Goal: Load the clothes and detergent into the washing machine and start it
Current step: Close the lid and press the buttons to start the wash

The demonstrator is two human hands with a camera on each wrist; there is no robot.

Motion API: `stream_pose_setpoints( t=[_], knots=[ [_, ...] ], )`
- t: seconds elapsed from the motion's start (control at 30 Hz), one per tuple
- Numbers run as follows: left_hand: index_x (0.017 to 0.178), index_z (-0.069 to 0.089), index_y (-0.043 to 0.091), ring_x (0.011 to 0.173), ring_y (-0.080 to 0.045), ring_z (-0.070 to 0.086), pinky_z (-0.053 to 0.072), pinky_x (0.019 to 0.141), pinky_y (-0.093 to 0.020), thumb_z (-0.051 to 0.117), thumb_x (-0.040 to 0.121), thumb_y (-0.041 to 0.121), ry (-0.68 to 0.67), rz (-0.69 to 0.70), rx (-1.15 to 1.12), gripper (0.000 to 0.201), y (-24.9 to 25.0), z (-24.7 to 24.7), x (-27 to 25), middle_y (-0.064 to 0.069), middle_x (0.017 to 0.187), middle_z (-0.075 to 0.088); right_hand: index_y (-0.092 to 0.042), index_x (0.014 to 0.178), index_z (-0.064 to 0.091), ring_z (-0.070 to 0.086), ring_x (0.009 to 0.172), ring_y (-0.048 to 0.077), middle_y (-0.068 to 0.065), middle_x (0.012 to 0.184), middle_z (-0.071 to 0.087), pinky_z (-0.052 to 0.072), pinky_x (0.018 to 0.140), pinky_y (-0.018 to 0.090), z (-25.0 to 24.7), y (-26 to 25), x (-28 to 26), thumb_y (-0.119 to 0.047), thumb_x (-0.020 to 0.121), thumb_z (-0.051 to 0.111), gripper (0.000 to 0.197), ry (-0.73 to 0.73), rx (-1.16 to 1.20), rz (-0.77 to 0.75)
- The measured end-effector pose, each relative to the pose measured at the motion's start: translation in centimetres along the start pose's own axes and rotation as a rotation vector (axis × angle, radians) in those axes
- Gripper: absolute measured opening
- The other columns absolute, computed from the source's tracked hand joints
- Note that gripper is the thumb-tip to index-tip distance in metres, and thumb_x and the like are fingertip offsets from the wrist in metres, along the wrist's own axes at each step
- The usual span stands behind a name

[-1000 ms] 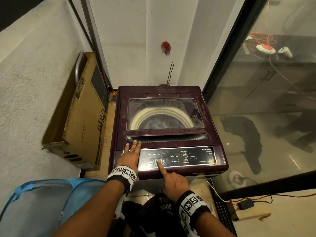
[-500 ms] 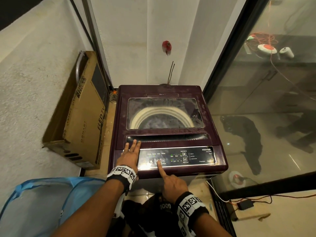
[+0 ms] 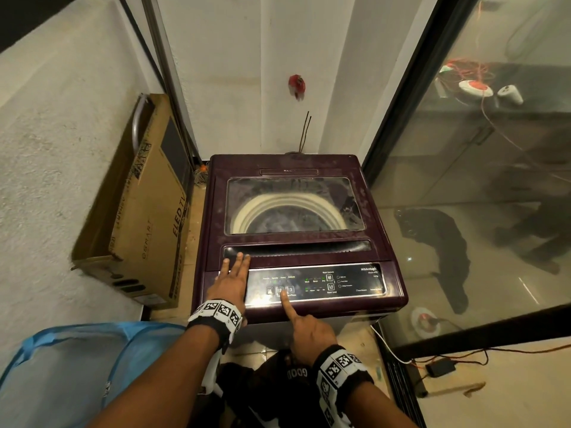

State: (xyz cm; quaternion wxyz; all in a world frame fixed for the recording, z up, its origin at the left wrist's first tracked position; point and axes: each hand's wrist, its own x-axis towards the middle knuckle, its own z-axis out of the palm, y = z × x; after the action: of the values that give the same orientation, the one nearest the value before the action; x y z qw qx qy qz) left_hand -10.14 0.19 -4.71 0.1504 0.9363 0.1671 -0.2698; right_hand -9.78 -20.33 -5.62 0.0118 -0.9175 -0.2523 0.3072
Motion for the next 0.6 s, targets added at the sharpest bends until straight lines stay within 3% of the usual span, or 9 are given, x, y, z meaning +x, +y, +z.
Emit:
stream_pose_setpoints(
  t=[0.3,0.43,0.6],
  knots=[
    [0.152,-0.023,0.024,0.151,-0.026,-0.013,0.027,0.117,-0.048,0.096,0.055,0.02,0.022,0.002,0.002,0.153,0.0,0.1,-0.3,0.009,0.163,-0.021,-0.035,0.155,-0.021,0.068,0.1,0.029,0.014,0.115,0.067,0.053,0.082,0.04,-0.6,-0.2,0.2,-0.016,0.095,0.053,0.097,0.036,-0.058,-0.006],
    [0.152,-0.022,0.024,0.151,-0.026,-0.013,0.025,0.117,-0.047,0.095,0.055,0.02,0.016,-0.003,-0.005,0.152,0.1,0.1,-0.2,0.008,0.163,-0.02,-0.032,0.158,-0.011,0.067,0.103,0.028,0.012,0.118,0.066,0.054,0.085,0.04,-1.7,-0.3,1.1,-0.019,0.095,0.054,0.092,0.035,-0.111,-0.005],
    [0.153,-0.021,0.024,0.151,-0.026,-0.012,0.025,0.117,-0.048,0.096,0.054,0.018,0.024,0.01,-0.026,0.153,0.0,0.0,-0.4,0.008,0.163,-0.019,-0.035,0.154,-0.023,0.069,0.098,0.03,0.015,0.114,0.068,0.053,0.079,0.039,-0.7,0.2,-0.1,-0.02,0.096,0.055,0.098,0.018,-0.116,-0.021]
  ],
)
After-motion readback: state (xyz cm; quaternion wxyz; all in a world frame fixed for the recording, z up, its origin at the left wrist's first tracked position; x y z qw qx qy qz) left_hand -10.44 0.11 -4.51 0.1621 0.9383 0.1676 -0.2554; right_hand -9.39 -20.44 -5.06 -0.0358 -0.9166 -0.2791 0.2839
